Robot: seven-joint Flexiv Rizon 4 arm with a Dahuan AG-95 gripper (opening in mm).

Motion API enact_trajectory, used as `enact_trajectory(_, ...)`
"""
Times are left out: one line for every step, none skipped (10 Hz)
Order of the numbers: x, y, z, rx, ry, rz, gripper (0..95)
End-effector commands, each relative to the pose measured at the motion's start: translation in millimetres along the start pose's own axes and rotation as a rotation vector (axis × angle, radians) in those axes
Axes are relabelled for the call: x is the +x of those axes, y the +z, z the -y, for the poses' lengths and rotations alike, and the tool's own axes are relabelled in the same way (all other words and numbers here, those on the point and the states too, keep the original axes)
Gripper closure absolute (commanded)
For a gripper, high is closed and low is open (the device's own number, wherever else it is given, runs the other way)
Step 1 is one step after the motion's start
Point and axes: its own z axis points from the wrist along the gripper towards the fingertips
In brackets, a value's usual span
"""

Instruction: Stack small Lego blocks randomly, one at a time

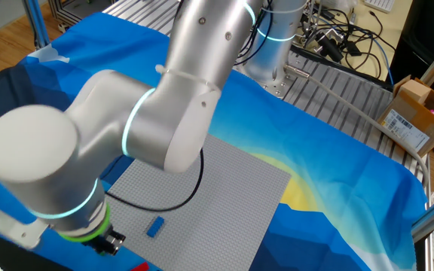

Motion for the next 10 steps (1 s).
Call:
enact_trajectory(-4.6,2.0,0.5,-0.01,-0.002,-0.004,76.0)
enact_trajectory(-4.6,2.2,0.6,-0.012,-0.004,-0.003,95.0)
enact_trajectory(-4.6,2.2,0.6,-0.014,-0.005,-0.003,95.0)
enact_trajectory(-4.5,1.7,0.7,-0.02,-0.009,-0.005,95.0)
enact_trajectory(-4.4,1.5,0.7,-0.021,-0.009,-0.005,95.0)
enact_trajectory(-4.2,1.1,0.8,-0.02,-0.008,-0.006,95.0)
enact_trajectory(-3.7,-1.1,0.3,-0.026,-0.006,-0.013,95.0)
enact_trajectory(-1.8,-4.1,-2.0,-0.037,0.001,-0.022,95.0)
enact_trajectory(3.6,-8.3,-6.3,-0.038,0.01,-0.03,95.0)
enact_trajectory(12.3,-12.4,-11.1,-0.042,0.022,-0.035,95.0)
